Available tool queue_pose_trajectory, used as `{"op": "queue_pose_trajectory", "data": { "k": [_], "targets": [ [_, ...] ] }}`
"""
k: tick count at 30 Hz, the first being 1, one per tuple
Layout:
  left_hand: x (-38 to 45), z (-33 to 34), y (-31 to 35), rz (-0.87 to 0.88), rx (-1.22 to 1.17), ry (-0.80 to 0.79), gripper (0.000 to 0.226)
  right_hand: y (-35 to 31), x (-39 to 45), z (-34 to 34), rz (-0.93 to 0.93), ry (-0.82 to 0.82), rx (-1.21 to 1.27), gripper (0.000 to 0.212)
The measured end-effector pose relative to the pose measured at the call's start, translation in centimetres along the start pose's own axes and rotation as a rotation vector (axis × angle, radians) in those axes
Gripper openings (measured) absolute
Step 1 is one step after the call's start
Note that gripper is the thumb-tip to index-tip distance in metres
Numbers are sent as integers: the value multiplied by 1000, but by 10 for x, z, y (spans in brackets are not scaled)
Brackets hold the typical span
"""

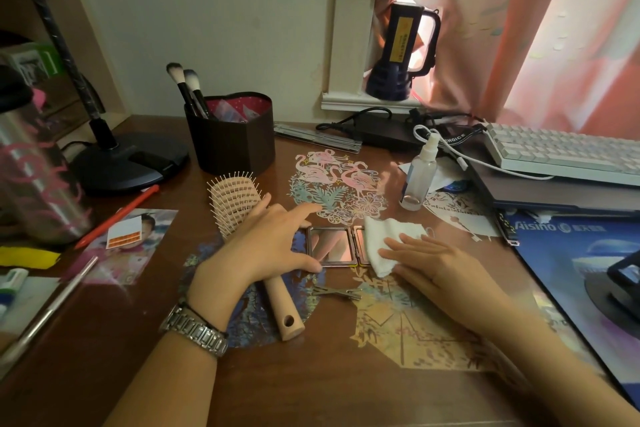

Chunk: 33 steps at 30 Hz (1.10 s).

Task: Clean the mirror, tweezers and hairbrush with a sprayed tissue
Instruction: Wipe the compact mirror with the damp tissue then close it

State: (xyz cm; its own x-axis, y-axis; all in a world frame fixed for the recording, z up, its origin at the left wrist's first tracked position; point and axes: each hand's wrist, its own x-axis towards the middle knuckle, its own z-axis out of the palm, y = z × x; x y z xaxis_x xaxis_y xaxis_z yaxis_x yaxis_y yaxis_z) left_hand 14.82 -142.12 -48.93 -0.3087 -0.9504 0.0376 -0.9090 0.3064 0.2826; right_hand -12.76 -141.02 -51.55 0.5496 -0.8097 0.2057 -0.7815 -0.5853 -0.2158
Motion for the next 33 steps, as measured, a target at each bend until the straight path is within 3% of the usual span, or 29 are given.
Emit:
{"op": "queue_pose_trajectory", "data": {
  "k": [12,17,20,26,33],
  "targets": [
    [2,1,-2,4,-13,0,88,10,-13,-13,94,70,45,37],
    [3,0,-2,4,-20,-8,89,30,-20,-27,177,-26,-23,37],
    [2,-2,-1,3,-22,-8,89,29,-24,-30,186,-119,-11,50],
    [-2,-8,5,-22,-44,-14,88,5,2,-36,221,-70,73,71],
    [-6,-16,15,-62,-64,-40,80,19,29,-17,243,-223,114,87]
  ]
}}
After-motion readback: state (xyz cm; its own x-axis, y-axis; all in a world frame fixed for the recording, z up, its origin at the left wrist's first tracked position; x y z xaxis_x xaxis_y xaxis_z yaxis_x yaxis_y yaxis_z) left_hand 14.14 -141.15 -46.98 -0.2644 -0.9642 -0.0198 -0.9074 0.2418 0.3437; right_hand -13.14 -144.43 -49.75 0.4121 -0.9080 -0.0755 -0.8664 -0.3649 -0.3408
